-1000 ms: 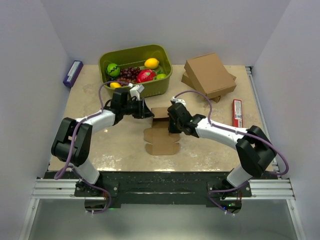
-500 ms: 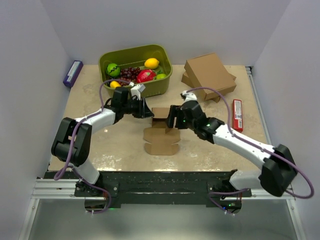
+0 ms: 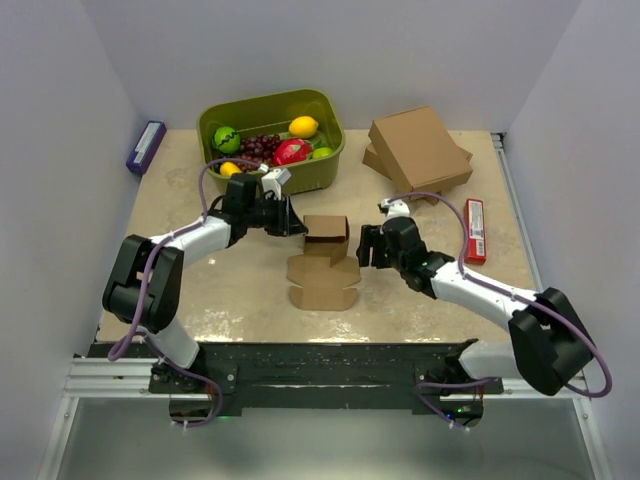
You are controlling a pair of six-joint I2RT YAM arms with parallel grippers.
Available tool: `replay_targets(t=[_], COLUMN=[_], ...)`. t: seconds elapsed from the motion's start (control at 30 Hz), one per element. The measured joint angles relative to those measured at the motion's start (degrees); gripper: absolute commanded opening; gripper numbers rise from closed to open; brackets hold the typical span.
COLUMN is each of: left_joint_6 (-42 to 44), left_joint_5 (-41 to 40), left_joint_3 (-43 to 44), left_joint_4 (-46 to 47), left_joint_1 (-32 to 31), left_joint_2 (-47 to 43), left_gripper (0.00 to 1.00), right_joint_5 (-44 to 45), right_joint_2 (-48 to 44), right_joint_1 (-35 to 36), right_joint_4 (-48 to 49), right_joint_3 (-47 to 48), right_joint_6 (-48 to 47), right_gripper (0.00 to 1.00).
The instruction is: Fold the paper box
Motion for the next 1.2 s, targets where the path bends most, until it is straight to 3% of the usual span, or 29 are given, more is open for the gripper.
replay_targets(t=[0.23,0.63,0.9,1.2], left_joint_6=[0.2,0.3,1.0,1.1], left_joint_5=[-0.2,-0.2,-0.2,-0.2], left_joint_3=[0.3,0.4,0.6,0.7], left_joint_4=[-0.4,-0.5,-0.9,-1.0], left_joint_1=[0.0,0.0,0.0,0.0], left_joint_2=[0.0,0.0,0.0,0.0], left_gripper=[0.28,0.28,0.27,0.27], right_joint_5=[-3.5,-3.3,0.6,2.4], right_joint_2=[2.9,14.5,18.0,21.5], right_joint_1=[0.0,5.2,5.9,6.0], right_joint_4=[15.5,39.9,50.0,54.4], right_joint_3=[-8.4,-11.6,-12.3,-12.2], right_joint_6=[-1.6,-6.4,-9.3,-11.1], right_gripper=[0.66,0.61,0.60,0.61])
